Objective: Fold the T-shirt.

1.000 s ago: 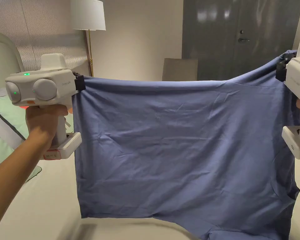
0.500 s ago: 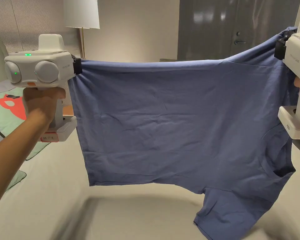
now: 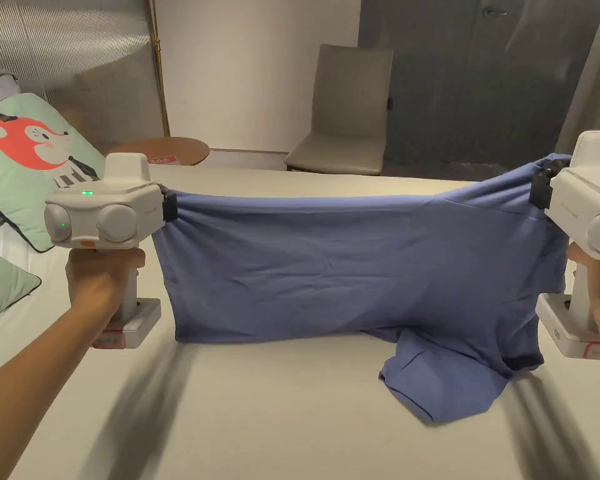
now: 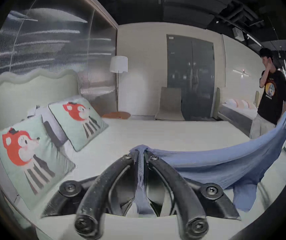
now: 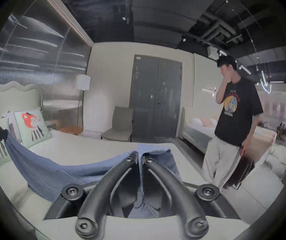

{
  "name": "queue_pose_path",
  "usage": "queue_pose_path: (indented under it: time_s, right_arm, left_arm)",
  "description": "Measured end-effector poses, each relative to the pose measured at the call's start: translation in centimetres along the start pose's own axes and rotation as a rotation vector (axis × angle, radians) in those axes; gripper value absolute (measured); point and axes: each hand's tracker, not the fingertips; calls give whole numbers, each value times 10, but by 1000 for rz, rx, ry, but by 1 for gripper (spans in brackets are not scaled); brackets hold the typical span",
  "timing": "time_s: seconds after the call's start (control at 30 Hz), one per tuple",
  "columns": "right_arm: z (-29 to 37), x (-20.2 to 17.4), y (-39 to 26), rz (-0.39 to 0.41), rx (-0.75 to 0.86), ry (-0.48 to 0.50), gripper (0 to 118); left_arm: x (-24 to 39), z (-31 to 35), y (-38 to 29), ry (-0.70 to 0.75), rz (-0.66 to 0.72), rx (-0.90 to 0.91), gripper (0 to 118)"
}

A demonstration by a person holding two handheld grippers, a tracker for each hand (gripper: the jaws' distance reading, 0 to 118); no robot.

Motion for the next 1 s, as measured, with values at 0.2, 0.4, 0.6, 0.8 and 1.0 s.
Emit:
queue_pose_path:
  time_s: [0.2, 0.4, 0.6, 0.8, 1.0]
  right_arm:
    - [29, 3, -69, -26, -110, 42, 3]
    - [91, 10, -128, -56, -187, 79, 3]
    - [170, 14, -166, -76, -236, 110, 3]
    - [241, 21, -191, -130, -271, 125, 3]
    - [299, 24, -217, -167, -336, 134, 3]
  left_arm:
    - [-8, 22, -76, -1, 16, -110, 2]
    - [-22, 73, -144, -8, 43, -182, 2]
    - [-37, 133, -197, -6, 51, -248, 2]
    - [-48, 191, -231, -15, 65, -278, 2]
    - [-58, 240, -264, -23, 91, -314, 2]
